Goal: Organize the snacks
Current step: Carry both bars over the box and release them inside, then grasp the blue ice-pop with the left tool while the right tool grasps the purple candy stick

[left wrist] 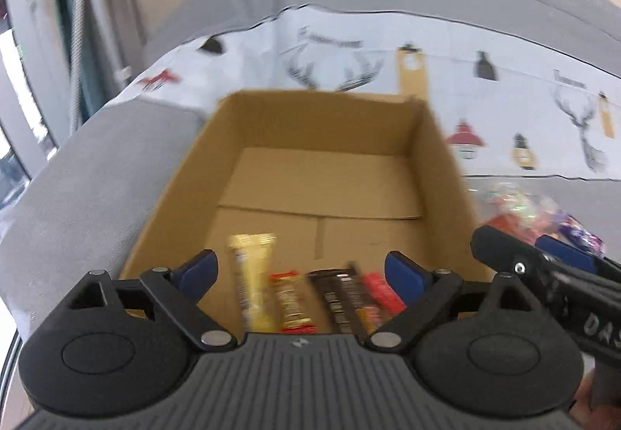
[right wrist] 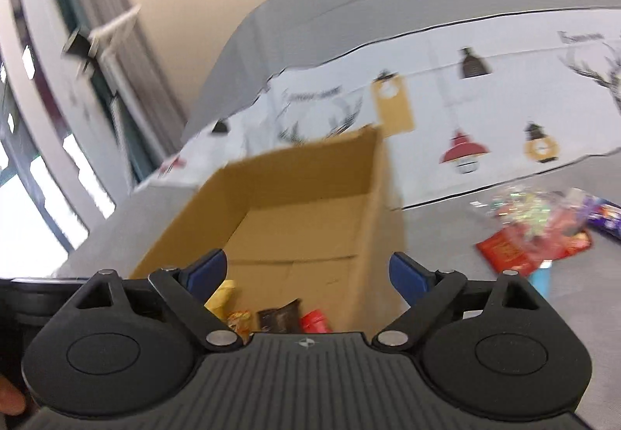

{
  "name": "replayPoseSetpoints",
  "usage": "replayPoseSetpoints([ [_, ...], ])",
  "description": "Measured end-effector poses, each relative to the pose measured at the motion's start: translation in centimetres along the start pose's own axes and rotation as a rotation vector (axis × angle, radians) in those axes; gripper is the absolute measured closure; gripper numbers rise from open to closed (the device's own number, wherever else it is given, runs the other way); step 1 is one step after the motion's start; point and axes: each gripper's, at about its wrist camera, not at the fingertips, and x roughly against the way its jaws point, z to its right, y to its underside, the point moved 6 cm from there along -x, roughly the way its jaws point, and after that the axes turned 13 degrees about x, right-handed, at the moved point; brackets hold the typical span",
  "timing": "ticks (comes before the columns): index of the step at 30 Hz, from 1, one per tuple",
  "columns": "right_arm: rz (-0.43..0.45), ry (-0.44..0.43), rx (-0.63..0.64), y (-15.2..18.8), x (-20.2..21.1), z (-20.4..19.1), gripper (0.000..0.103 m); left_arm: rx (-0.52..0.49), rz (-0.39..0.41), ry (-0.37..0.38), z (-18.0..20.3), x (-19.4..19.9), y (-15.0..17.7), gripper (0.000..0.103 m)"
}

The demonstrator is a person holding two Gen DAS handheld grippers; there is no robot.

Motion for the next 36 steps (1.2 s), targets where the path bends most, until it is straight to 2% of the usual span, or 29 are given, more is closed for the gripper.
replayPoseSetpoints([
  [3,0.014,0.026,-0.043,0.4,1.3,2.7,0.011,-0.037,0.01,0.006,3.1,0.1,0.5,0.008],
  [6,0.024,0.061,-0.028,1.0,2.5,5.2,0.012,-0.099,0.003,0.015,6.8,-0.4,1.1,0.008],
  [8,0.01,0.075,-0.05,1.2,3.1,7.8,0.012,-0.145,0.036,0.037,9.5,-0.3,1.3,0.008],
  [13,0.004,0.139,-0.013,0.1,5.5,13.6,0.011,-0.142,0.013,0.203,15.3,-0.8,1.4,0.008],
  [16,-0.01,0.18,0.06,-0.2,6.6,16.4,0.011,-0.138,-0.03,0.253,17.6,-2.3,2.0,0.008],
  [22,-0.115,0.218,0.178,1.8,6.2,20.6,0.011,-0.134,-0.152,0.296,21.1,-7.7,4.9,0.006],
  [24,-0.146,0.224,0.211,2.3,5.2,21.7,0.011,-0.246,-0.098,0.27,22.9,-9.0,5.9,0.005],
  [26,-0.181,0.229,0.228,2.7,4.1,22.7,0.011,-0.306,-0.163,0.3,24.3,-10.8,7.3,0.007],
  [29,-0.235,0.261,0.264,3.5,2.3,24.6,0.013,-0.249,-0.243,0.33,24.6,-13.7,8.3,0.017],
  [30,-0.254,0.26,0.273,3.8,1.8,25.2,0.016,-0.231,-0.271,0.334,24.7,-14.8,8.7,0.021],
  [31,-0.267,0.254,0.278,3.9,1.4,25.7,0.022,-0.216,-0.3,0.338,24.7,-15.7,9.0,0.029],
  [32,-0.274,0.249,0.283,4.1,0.9,26.2,0.025,-0.2,-0.331,0.345,24.7,-16.7,9.5,0.031],
  [34,-0.298,0.235,0.284,4.3,0.0,27.3,0.032,-0.219,-0.274,0.357,24.8,-16.6,9.6,0.031],
  [36,-0.338,0.234,0.291,4.8,-1.1,28.5,0.057,-0.242,-0.245,0.361,24.8,-16.4,10.0,0.034],
])
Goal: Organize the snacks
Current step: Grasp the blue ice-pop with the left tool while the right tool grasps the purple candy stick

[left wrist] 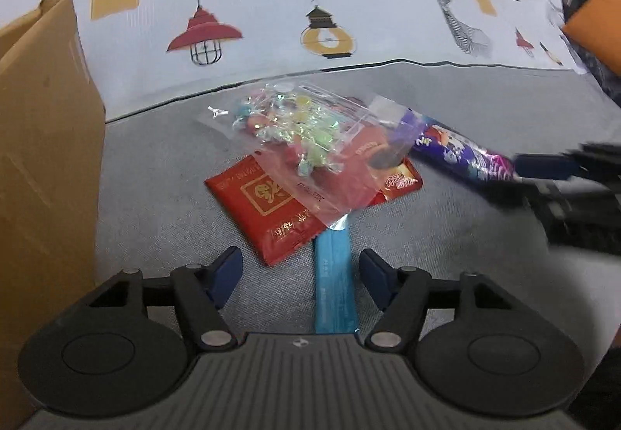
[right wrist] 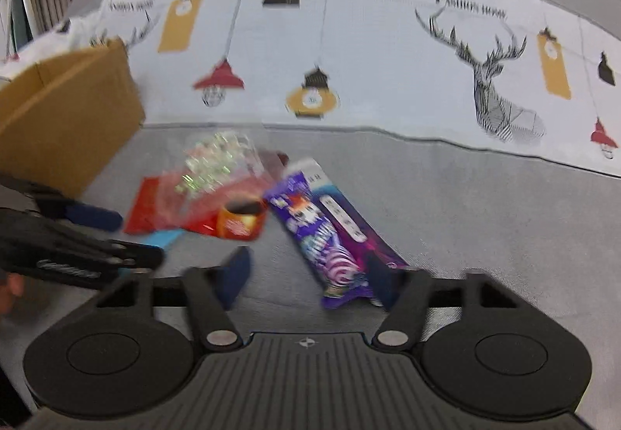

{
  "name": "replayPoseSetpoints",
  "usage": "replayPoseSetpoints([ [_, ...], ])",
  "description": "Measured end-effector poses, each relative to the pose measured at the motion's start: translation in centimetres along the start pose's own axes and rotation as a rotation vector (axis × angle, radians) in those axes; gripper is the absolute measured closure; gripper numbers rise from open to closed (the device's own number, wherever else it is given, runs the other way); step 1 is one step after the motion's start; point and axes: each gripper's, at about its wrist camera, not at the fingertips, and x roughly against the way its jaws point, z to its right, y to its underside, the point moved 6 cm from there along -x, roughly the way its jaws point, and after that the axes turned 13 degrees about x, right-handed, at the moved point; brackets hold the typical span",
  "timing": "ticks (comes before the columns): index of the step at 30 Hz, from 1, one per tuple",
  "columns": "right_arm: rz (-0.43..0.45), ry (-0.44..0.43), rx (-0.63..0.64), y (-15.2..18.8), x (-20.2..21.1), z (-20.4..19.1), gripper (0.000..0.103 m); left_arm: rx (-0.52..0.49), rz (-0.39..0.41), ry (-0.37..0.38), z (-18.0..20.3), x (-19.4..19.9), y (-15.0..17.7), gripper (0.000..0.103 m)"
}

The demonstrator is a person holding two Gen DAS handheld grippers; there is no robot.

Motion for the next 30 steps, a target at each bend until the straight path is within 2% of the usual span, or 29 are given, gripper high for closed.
replayPoseSetpoints([
  [3,-0.013,-0.012,-0.009,0.1,-1.2,1.1,0.064,-0.006,0.042,-0.001,0.0,0.0,0.3,0.047],
  [4,-0.011,-0.027,-0.01,0.1,-1.6,1.3,0.065,-0.017,0.051,0.002,0.0,0.0,0.3,0.056],
  [5,-0.015,-0.02,0.017,0.1,-2.0,1.2,0.066,-0.024,0.053,0.005,0.3,0.0,0.2,0.059],
  [6,-0.023,-0.016,0.062,0.0,-2.5,0.8,0.067,-0.026,0.052,0.006,0.4,0.0,0.1,0.067],
  [7,-0.036,-0.018,0.102,0.0,-2.8,0.3,0.078,-0.019,0.049,0.004,0.3,0.0,-0.1,0.076],
  [10,-0.07,-0.03,0.156,0.0,-3.2,-1.1,0.077,0.055,0.009,0.034,-0.2,0.4,-0.3,0.088],
  [12,-0.097,-0.02,0.128,0.3,-2.4,-1.2,0.077,0.134,-0.047,0.084,-1.0,1.1,0.0,0.088],
  [14,-0.107,-0.007,0.077,0.9,-0.5,-1.6,0.077,0.17,-0.09,0.118,-1.6,2.1,0.6,0.089],
  [17,-0.09,-0.021,0.086,1.6,2.3,-3.8,0.077,0.122,-0.12,0.135,-1.2,2.9,1.9,0.088],
  [21,-0.153,0.003,0.216,2.7,1.2,-6.2,0.077,0.128,-0.102,0.118,-0.7,2.7,2.2,0.081],
  [22,-0.141,0.007,0.217,2.6,1.0,-6.3,0.075,0.112,-0.091,0.109,-0.4,2.5,2.2,0.081],
  [23,-0.125,0.01,0.206,2.4,0.8,-6.2,0.07,0.076,-0.071,0.096,0.0,2.4,2.3,0.083],
  [24,-0.123,0.019,0.19,2.3,0.6,-5.9,0.053,0.034,-0.051,0.084,0.3,2.3,2.5,0.083],
  [25,-0.12,0.035,0.169,2.2,0.4,-5.5,0.043,-0.006,-0.035,0.072,0.8,2.2,2.6,0.085],
  [26,-0.118,0.03,0.151,2.2,0.1,-5.0,0.043,-0.038,-0.026,0.062,1.1,2.2,2.7,0.088],
  [27,-0.119,0.0,0.114,2.1,-0.2,-4.5,0.047,-0.025,-0.035,0.064,1.0,2.3,2.6,0.089],
  [28,-0.115,-0.027,0.072,2.0,-0.4,-4.1,0.072,0.008,-0.057,0.07,0.8,2.4,2.5,0.092],
  [29,-0.114,-0.032,0.044,1.9,-0.3,-3.7,0.082,0.034,-0.079,0.076,0.6,2.5,2.4,0.093],
  [30,-0.119,-0.03,0.028,1.9,-0.2,-3.5,0.082,0.053,-0.099,0.077,0.5,2.8,2.4,0.093],
])
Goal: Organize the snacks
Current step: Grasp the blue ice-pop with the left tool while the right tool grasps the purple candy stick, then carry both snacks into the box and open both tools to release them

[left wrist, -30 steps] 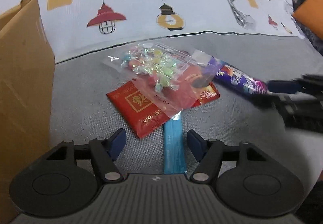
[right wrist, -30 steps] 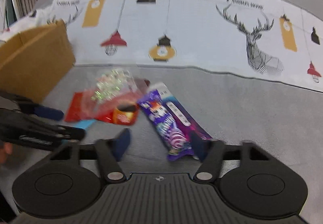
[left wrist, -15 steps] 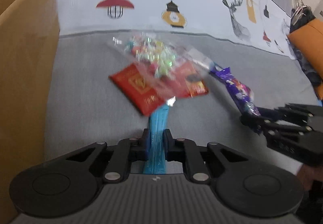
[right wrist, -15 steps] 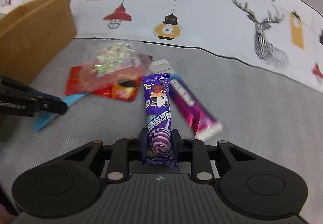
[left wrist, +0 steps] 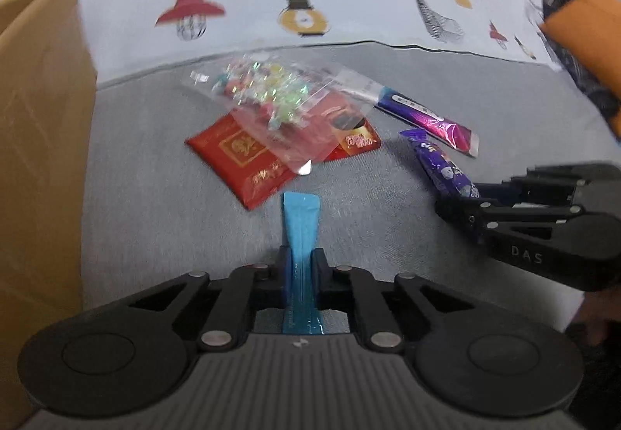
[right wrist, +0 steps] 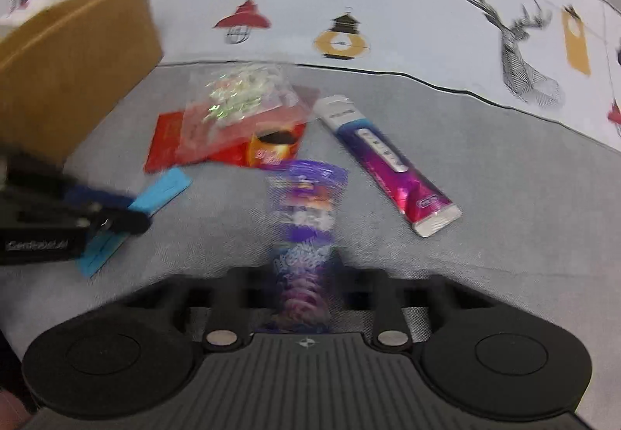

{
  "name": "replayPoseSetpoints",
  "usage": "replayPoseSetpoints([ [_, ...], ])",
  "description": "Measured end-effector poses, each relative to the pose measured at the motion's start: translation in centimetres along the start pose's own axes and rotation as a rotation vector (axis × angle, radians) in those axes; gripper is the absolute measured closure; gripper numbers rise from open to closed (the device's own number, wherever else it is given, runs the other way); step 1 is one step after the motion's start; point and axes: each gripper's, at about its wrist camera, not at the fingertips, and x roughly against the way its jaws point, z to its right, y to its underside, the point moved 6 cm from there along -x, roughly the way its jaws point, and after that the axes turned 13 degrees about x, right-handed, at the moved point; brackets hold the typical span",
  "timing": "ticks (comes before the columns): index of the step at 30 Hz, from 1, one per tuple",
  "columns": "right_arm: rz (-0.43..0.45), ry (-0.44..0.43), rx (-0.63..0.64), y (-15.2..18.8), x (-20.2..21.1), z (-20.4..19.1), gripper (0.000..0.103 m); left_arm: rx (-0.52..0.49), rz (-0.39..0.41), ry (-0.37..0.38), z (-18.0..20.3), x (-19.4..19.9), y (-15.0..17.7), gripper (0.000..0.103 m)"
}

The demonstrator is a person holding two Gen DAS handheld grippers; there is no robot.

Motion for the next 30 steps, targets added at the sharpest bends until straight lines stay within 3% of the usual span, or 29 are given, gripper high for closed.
replayPoseSetpoints([
  [3,0.0,0.004,-0.072,0.3,1.1,0.4,0.083,0.002,-0.011,0.022,0.5,1.5,0.2,0.093],
  [7,0.1,-0.01,-0.19,0.0,4.5,0.3,0.083,-0.003,-0.014,0.059,1.3,3.9,0.8,0.093],
  [12,0.164,-0.034,-0.348,1.0,8.4,-2.8,0.083,0.001,0.039,0.109,1.6,7.9,1.2,0.093],
  [17,0.167,0.044,-0.296,1.3,11.3,-7.0,0.083,0.026,0.13,0.137,0.4,12.6,0.6,0.093],
  [21,0.181,0.06,-0.282,0.1,12.6,-9.4,0.083,0.047,0.209,0.127,-1.8,16.0,0.0,0.093],
  [30,0.36,0.021,-0.218,-7.3,17.4,-15.9,0.083,0.207,0.292,0.107,-9.2,22.8,-1.9,0.093],
])
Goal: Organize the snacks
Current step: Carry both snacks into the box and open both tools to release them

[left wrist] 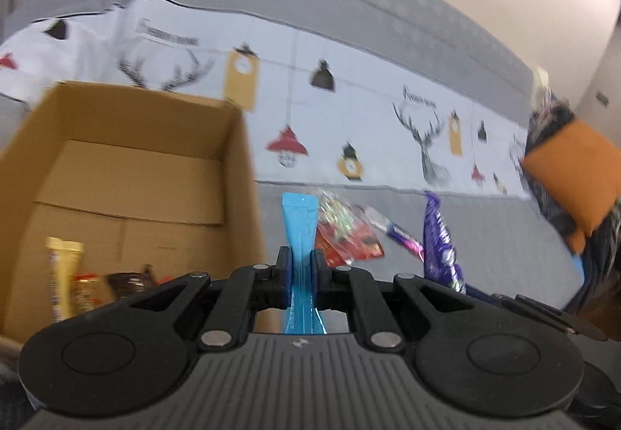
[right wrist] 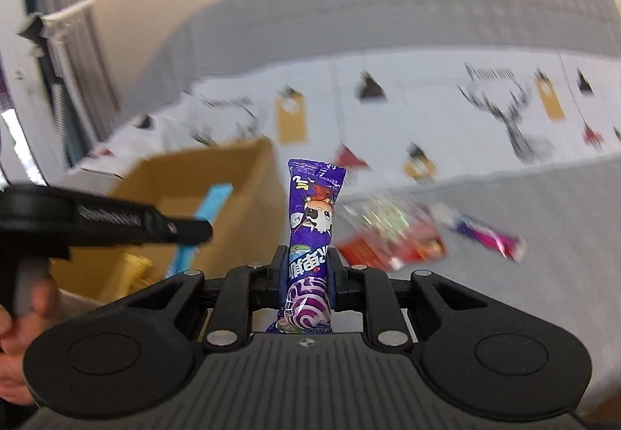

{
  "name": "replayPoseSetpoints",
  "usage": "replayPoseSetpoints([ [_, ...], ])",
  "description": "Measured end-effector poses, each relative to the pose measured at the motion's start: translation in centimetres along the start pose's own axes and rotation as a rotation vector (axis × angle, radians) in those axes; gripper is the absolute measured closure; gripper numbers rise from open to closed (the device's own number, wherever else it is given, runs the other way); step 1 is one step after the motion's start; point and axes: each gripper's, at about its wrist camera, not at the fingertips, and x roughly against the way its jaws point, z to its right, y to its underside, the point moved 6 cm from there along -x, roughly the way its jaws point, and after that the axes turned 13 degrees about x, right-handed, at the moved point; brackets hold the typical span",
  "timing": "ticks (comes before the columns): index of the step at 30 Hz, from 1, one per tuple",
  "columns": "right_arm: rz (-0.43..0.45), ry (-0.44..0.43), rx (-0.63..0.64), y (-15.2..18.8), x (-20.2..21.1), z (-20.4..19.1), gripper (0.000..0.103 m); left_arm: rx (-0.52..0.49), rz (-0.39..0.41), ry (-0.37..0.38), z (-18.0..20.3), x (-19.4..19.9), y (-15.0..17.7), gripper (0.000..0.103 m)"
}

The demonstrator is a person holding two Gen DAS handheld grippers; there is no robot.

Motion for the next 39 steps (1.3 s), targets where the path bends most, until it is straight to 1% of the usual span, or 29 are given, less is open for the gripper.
replayPoseSetpoints([
  [2,0.028,-0.002,-0.018,-1.6,0.3,-1.5,0.083,-0.003,0.033,-0.006,-0.8,1.5,-0.9,0.093],
  [4,0.026,0.021,-0.051,-3.0,0.3,-3.4,0.083,-0.032,0.059,-0.019,-1.6,3.0,-1.6,0.093],
  [6,0.024,0.021,-0.02,-4.1,0.1,-5.7,0.083,-0.038,0.064,-0.031,-2.7,4.0,-2.4,0.093],
  [8,0.023,0.002,0.007,-5.2,-0.4,-7.7,0.083,-0.039,0.068,-0.061,-3.9,4.7,-3.2,0.093],
  [11,0.045,-0.032,0.012,-5.9,-0.7,-9.2,0.083,-0.025,0.067,-0.113,-5.8,5.1,-4.1,0.093],
  [14,0.05,-0.054,0.008,-5.9,-0.9,-9.8,0.082,-0.034,0.077,-0.157,-7.1,5.3,-4.7,0.093],
  [18,0.03,-0.089,-0.02,-5.2,-2.2,-10.8,0.082,-0.041,0.111,-0.224,-8.9,5.4,-5.2,0.093],
  [24,0.012,-0.138,0.02,-4.8,-3.9,-13.0,0.082,-0.014,0.079,-0.3,-12.0,4.4,-4.5,0.093],
  [26,0.001,-0.143,0.042,-4.9,-4.7,-13.5,0.082,-0.012,0.056,-0.33,-12.9,3.8,-4.3,0.093],
  [29,-0.021,-0.157,0.041,-4.8,-6.0,-14.1,0.082,-0.016,0.027,-0.357,-13.7,3.0,-3.9,0.092],
  [31,-0.042,-0.167,0.046,-4.5,-7.1,-14.7,0.082,-0.029,-0.004,-0.359,-14.1,2.3,-3.5,0.092],
  [33,-0.064,-0.184,0.049,-3.9,-8.1,-15.3,0.082,-0.014,-0.019,-0.364,-14.8,1.9,-3.0,0.092],
  [37,-0.102,-0.192,0.098,-2.6,-9.6,-16.7,0.082,0.008,-0.026,-0.37,-15.7,1.6,-2.7,0.092],
  [39,-0.119,-0.187,0.103,-2.2,-10.3,-17.0,0.082,-0.001,-0.029,-0.381,-16.1,1.2,-2.6,0.092],
])
